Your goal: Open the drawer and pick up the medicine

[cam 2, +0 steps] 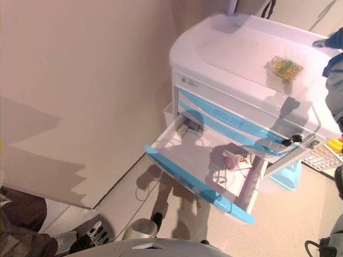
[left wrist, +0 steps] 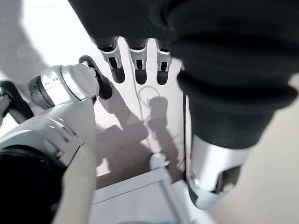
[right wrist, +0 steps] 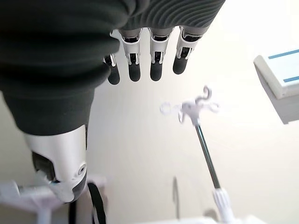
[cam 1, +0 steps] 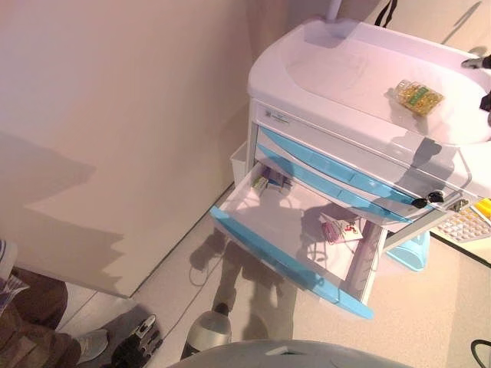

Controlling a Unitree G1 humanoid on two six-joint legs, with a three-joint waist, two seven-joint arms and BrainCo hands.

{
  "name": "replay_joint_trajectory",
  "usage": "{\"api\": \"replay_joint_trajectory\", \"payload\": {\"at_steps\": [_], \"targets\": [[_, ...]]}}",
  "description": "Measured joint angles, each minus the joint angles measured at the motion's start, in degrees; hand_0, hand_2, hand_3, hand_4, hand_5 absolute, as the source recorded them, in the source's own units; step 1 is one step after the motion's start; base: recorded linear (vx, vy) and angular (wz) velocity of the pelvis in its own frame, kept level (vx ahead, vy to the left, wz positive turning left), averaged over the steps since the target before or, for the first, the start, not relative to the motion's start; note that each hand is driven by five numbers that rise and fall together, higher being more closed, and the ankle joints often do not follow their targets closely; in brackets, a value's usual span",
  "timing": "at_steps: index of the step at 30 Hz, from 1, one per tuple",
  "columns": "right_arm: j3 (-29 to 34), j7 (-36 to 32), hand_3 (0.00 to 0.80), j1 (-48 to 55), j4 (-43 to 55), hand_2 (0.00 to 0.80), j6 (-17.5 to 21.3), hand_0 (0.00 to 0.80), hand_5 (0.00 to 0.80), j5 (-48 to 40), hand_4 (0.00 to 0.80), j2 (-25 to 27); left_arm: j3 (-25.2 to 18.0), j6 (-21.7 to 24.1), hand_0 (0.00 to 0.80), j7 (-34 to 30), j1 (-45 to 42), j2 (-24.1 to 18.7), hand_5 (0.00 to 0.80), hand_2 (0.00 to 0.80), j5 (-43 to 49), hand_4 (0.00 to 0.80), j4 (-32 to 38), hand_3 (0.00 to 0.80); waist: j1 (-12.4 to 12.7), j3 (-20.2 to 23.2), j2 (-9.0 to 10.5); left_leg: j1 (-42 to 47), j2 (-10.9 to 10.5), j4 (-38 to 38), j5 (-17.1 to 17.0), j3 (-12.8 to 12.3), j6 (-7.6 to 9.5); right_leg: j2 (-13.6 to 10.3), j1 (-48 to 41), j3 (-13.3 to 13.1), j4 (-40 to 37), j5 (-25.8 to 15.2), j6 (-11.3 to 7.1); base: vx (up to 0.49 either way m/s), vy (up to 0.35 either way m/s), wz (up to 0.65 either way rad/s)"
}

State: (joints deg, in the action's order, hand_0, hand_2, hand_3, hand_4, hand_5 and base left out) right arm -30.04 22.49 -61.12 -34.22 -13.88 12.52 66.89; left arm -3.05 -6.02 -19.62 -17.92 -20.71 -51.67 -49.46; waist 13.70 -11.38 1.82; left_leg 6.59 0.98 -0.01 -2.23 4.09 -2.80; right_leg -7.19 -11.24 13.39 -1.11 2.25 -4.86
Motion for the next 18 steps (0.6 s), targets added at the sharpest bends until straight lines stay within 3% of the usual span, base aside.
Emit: {"api": "replay_joint_trajectory", "payload": {"at_steps": [7,14,18], "targets": [[6.13,-5.75,0.0,2.94,14.87,0.0,1.67,0.0,0.0,-9.1,0.0,0.42,1.68,2.52,0.0,-0.85,0.32,-0.61,0.0,0.0,8.63,0.0,1.57,0.0,-4.72,0.82,-0.21,1.06,0.15,-1.11,0.02,-2.79,0.28,0.01,1.08,-3.03,-0.02,-0.62,-0.18,-0.056,0.017,-0.22],[22.48,-15.94,0.0,24.87,31.87,0.0,2.3,0.0,0.0,-22.65,0.0,-1.85,7.31,6.31,0.0,0.49,2.29,-1.38,0.0,0.0,22.99,0.0,2.88,0.0,-9.3,2.2,-0.25,2.31,0.74,-2.48,-0.04,-6.27,0.47,0.11,2.28,-5.92,0.15,-1.07,-0.33,-0.066,0.011,-0.24],[25.89,-23.75,0.0,34.68,38.11,0.0,2.43,0.0,0.0,-30.69,0.0,-4.41,10.69,7.66,0.0,2.54,4.32,-2.36,0.0,0.0,30.81,0.0,3.08,0.0,-13.03,2.54,-0.69,3.16,1.25,-3.26,-0.01,-8.81,0.47,0.66,3.24,-8.38,0.12,-1.35,-0.23,-0.055,-0.008,-0.31]]}}
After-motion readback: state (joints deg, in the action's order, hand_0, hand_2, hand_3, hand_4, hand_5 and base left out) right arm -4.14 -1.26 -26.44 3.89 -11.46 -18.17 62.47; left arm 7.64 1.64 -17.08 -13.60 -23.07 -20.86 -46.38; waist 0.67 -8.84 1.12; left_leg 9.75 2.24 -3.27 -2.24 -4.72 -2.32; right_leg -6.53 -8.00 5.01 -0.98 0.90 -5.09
